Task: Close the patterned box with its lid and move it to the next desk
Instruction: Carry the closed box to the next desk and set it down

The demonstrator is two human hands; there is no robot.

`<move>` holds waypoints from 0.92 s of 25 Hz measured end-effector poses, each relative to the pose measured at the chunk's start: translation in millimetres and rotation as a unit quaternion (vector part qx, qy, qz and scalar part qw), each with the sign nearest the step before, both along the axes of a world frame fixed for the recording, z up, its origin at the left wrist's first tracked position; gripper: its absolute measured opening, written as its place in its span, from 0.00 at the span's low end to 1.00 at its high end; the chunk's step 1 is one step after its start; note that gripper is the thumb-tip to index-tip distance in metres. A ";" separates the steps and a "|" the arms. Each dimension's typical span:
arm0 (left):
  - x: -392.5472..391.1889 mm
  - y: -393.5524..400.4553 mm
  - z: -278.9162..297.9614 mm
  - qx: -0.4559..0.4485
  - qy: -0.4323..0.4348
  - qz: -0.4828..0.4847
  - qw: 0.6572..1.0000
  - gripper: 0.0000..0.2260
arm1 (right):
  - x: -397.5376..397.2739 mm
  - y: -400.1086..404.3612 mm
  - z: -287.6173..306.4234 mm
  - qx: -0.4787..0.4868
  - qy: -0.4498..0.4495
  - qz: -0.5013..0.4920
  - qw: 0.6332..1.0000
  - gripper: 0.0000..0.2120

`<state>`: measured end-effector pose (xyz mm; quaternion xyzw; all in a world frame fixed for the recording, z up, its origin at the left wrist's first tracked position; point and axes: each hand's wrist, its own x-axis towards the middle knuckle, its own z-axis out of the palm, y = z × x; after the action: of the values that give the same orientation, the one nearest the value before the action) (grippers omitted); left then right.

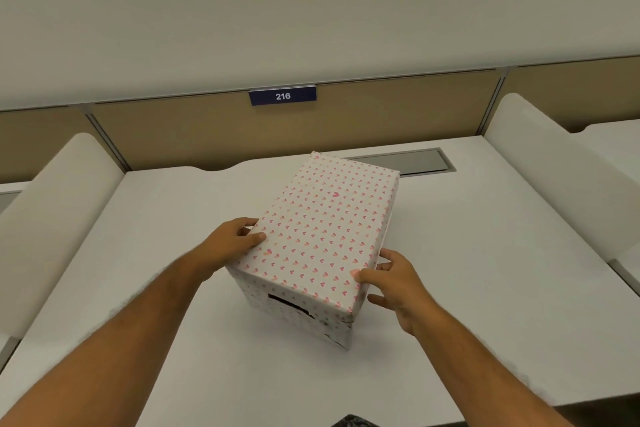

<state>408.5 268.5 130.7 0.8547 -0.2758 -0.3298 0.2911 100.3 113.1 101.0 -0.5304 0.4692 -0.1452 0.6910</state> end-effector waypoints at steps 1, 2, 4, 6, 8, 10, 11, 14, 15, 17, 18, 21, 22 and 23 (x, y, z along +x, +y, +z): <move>0.7 0.2 2.0 0.009 0.008 -0.003 1.000 0.28 | -1.1 -0.9 0.1 -0.004 0.005 0.003 1.000 0.39; 1.3 0.2 2.5 0.016 0.014 -0.006 1.000 0.27 | -2.7 -2.2 0.2 -0.011 0.012 0.010 1.000 0.40; 1.4 0.2 3.4 0.026 0.024 -0.014 0.999 0.27 | -5.2 -5.6 2.9 -0.024 0.029 0.035 0.999 0.44; 3.3 -1.3 4.1 0.034 0.031 -0.030 0.999 0.28 | -4.9 -11.7 8.7 -0.045 0.044 0.067 0.996 0.49; 7.5 -10.0 9.7 0.030 0.033 -0.037 0.998 0.32 | 3.6 -23.1 18.3 -0.093 0.073 0.085 0.989 0.50; 6.3 -24.6 12.3 0.014 0.015 -0.030 0.999 0.37 | 14.8 -30.0 27.0 -0.145 0.089 0.101 0.980 0.45; 1.6 -31.2 10.0 0.010 -0.008 -0.034 0.999 0.39 | 19.6 -29.7 27.1 -0.170 0.092 0.113 0.975 0.43; -22.3 -38.3 -15.3 0.038 -0.097 -0.095 0.990 0.41 | 25.8 -21.2 13.0 -0.226 0.117 0.146 0.956 0.42; -27.8 -36.4 -24.0 0.058 -0.128 -0.110 0.984 0.42 | 25.5 -17.3 5.6 -0.231 0.129 0.155 0.952 0.44; -28.9 -34.7 -33.0 0.081 -0.168 -0.118 0.975 0.42 | 25.1 -14.1 -4.6 -0.225 0.139 0.164 0.950 0.46; -27.6 -34.8 -33.6 0.082 -0.171 -0.117 0.975 0.43 | 24.9 -15.5 -4.2 -0.213 0.131 0.171 0.953 0.46; -24.5 -36.3 -32.0 0.066 -0.145 -0.117 0.980 0.43 | 21.9 -24.1 9.2 -0.137 0.075 0.182 0.971 0.46; -21.9 -36.7 -29.7 0.067 -0.123 -0.118 0.983 0.43 | 19.2 -25.6 16.4 -0.099 0.071 0.170 0.978 0.46; -17.9 -37.8 -26.3 0.069 -0.099 -0.118 0.986 0.43 | 16.3 -26.6 20.1 -0.064 0.069 0.147 0.985 0.46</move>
<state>390.6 230.7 104.4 0.8627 -0.3785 -0.2938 0.1621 116.6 86.6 121.2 -0.6451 0.4229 -0.0345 0.6354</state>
